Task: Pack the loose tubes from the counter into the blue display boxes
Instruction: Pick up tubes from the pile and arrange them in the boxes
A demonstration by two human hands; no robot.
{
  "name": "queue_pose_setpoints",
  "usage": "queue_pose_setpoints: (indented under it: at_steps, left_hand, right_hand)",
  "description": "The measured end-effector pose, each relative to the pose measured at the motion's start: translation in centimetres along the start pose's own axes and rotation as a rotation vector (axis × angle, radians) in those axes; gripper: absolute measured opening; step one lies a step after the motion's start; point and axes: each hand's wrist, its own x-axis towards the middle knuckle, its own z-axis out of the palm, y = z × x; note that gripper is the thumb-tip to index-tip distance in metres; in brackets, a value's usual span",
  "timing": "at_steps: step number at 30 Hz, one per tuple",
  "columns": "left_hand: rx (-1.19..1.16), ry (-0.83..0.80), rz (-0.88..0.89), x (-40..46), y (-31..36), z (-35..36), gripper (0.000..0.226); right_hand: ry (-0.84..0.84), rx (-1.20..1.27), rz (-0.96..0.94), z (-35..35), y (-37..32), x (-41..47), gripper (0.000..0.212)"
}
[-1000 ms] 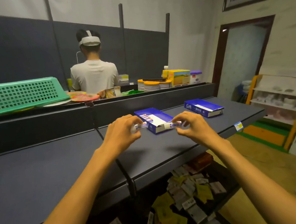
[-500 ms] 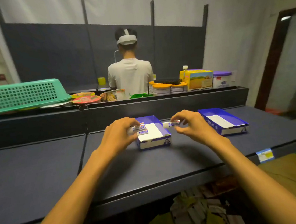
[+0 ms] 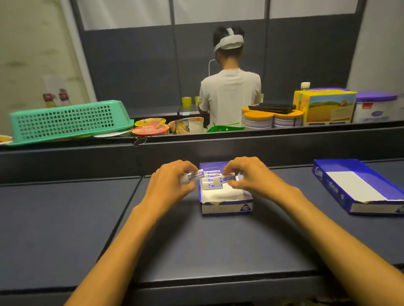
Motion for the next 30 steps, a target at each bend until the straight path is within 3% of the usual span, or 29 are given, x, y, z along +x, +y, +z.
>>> queue_pose_setpoints:
  at_steps: [8,30]
  left_hand:
    - [-0.060,-0.013,-0.019,1.7,-1.8,0.9,0.028]
    - [-0.079,-0.040,0.002,2.5,-2.8,1.2,0.026]
  right_hand:
    - [-0.172,-0.150,-0.074,1.8,-0.6,3.5,0.026]
    - [-0.176,-0.096,-0.040,3.3,0.3,3.9,0.027]
